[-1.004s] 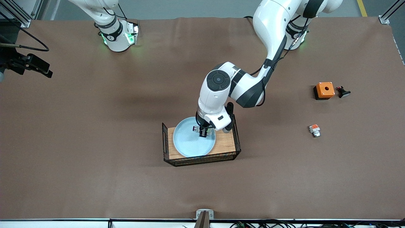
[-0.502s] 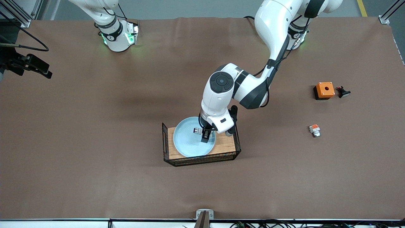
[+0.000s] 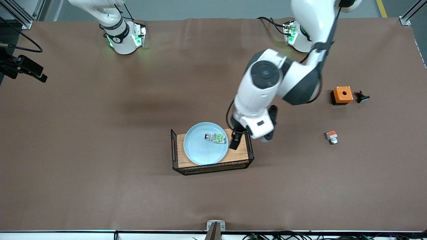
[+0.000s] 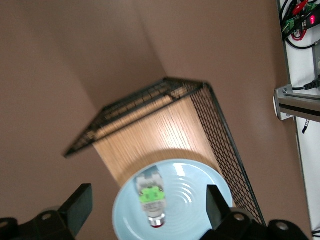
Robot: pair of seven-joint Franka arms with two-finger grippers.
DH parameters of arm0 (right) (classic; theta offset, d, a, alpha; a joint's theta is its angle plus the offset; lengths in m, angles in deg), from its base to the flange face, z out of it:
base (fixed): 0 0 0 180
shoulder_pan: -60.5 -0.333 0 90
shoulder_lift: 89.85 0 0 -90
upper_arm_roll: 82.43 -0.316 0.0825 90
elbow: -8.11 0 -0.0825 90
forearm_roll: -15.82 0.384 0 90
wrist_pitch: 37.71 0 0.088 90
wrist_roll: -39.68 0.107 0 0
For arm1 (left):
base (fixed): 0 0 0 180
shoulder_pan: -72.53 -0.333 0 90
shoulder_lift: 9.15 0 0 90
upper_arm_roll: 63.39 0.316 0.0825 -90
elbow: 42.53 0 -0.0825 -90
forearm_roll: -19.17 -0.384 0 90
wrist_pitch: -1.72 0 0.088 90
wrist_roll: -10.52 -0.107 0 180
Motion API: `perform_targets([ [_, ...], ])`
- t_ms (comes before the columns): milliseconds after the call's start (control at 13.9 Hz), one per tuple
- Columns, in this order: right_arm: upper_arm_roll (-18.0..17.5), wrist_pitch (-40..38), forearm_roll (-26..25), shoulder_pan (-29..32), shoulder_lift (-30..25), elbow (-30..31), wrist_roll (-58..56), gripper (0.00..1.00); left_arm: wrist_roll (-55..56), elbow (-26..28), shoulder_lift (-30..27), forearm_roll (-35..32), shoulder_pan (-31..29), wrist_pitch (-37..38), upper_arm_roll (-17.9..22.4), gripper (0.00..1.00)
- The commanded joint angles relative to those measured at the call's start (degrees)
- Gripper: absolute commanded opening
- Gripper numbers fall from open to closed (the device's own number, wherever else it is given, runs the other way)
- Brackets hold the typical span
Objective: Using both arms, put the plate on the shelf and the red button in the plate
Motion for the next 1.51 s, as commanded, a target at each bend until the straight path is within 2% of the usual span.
perform_targets([
  [0,1.0,-0.2,0.2,-1.0,-1.0,-0.2,-0.7,1.00,-12.5,1.8,-3.6,1.5,-3.0,4.3,0.1,1.00],
  [215,1.0,-0.5,-0.1,-1.2,-1.1,-0.2,-0.7,1.00,-29.3,2.6,-7.6,1.2,-7.5,9.4,0.3,1.00],
  [430,0.8,-1.0,-0.2,-0.9,-1.0,-0.2,-0.6,1.00,-49.9,2.8,-10.2,1.1,-13.1,15.6,0.2,1.00],
  [574,0.8,-0.7,-0.2,-0.9,-0.8,-0.3,-0.6,1.00,-68.0,3.4,-12.1,1.1,-16.4,19.1,0.3,1.00],
  [645,0.8,-0.5,-0.2,-0.9,-0.8,-0.3,-0.6,1.00,-72.8,3.4,-12.8,1.0,-18.3,20.2,0.4,1.00],
  [1076,0.8,-0.2,-0.4,-0.7,-0.6,-0.5,-0.7,1.00,-95.1,3.3,-14.7,0.4,-26.4,23.7,0.6,1.00],
  [1291,0.8,-0.1,-0.4,-0.7,-0.6,-0.5,-0.7,1.00,-96.2,3.1,-14.9,1.5,-30.6,24.1,-0.2,1.00],
  [1434,0.8,-0.1,-0.2,-0.7,-0.6,-0.6,-0.7,1.00,-95.8,3.0,-15.0,2.2,-31.3,24.7,-0.1,1.00],
])
